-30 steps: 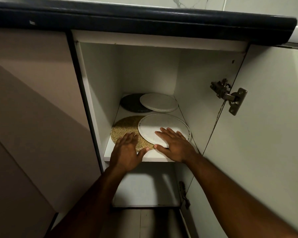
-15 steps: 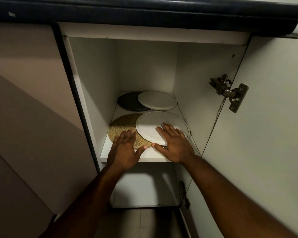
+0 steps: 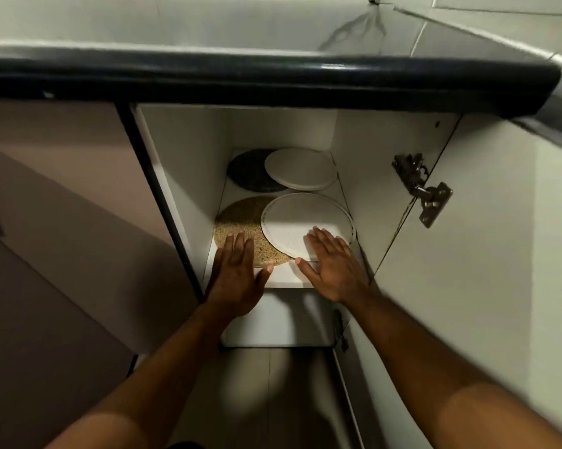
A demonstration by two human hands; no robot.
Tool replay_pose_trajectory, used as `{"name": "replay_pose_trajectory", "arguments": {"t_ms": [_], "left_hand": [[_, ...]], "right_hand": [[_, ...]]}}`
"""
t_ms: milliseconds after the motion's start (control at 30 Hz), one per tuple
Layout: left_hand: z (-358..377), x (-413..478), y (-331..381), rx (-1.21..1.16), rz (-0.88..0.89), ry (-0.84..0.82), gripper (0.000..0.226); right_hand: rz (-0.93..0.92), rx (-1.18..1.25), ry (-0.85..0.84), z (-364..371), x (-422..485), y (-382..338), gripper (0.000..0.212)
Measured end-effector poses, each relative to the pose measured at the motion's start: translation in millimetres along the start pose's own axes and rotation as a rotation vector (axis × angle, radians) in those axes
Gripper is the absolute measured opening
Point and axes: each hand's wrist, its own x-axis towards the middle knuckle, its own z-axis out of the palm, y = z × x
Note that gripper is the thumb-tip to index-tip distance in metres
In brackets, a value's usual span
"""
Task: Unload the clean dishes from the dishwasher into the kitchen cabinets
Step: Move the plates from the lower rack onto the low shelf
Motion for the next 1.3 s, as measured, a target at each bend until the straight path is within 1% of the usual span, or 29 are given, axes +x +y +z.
{"name": "replay_pose_trajectory", "arguments": {"t_ms": [100, 233, 367, 533, 633, 733, 833, 967, 1067, 1133, 1233, 1300], "left_hand": [[-34, -11, 8, 0.03, -0.014, -0.134, 0.094], [-86, -29, 30, 0.014, -0.02, -0.206, 0.079], [-140, -53, 52, -0.017, -0.021, -0.277, 0.076], [-226, -95, 76, -0.028, -0.057, -0.392, 0.074], [-277, -129, 88, -0.088, -0.059, -0.4, 0.073], [-325, -164, 104, -0.165, -0.085, -0.418, 0.072], [-363, -199, 119, -0.205, -0.11, -0.44, 0.071], [-397, -244, 137, -0.246, -0.139, -0.449, 0.071], [-411, -278, 151, -0.27, -0.142, -0.446, 0.072], [-414, -295, 156, -0.276, -0.131, -0.448, 0.072], [-415, -318, 160, -0.267, -0.09, -0.467, 0.072], [-417, -334, 163, -0.275, -0.042, -0.461, 0.071]], "right_hand": [[0.042, 0.029, -0.069, -28, -11, -9, 0.075], [0.077, 0.059, -0.123, -79, -33, -31, 0.072], [0.109, 0.122, -0.159, -136, -62, -53, 0.069], [0.177, 0.141, -0.262, -213, -99, -84, 0.07], [0.185, 0.145, -0.246, -260, -125, -107, 0.073], [0.194, 0.192, -0.249, -305, -156, -127, 0.071], [0.209, 0.223, -0.257, -341, -186, -143, 0.074], [0.238, 0.273, -0.247, -378, -224, -161, 0.069], [0.264, 0.312, -0.229, -392, -260, -171, 0.071], [0.284, 0.321, -0.229, -395, -281, -176, 0.074], [0.318, 0.335, -0.239, -397, -311, -184, 0.07], [0.35, 0.339, -0.21, -399, -332, -191, 0.073]]}}
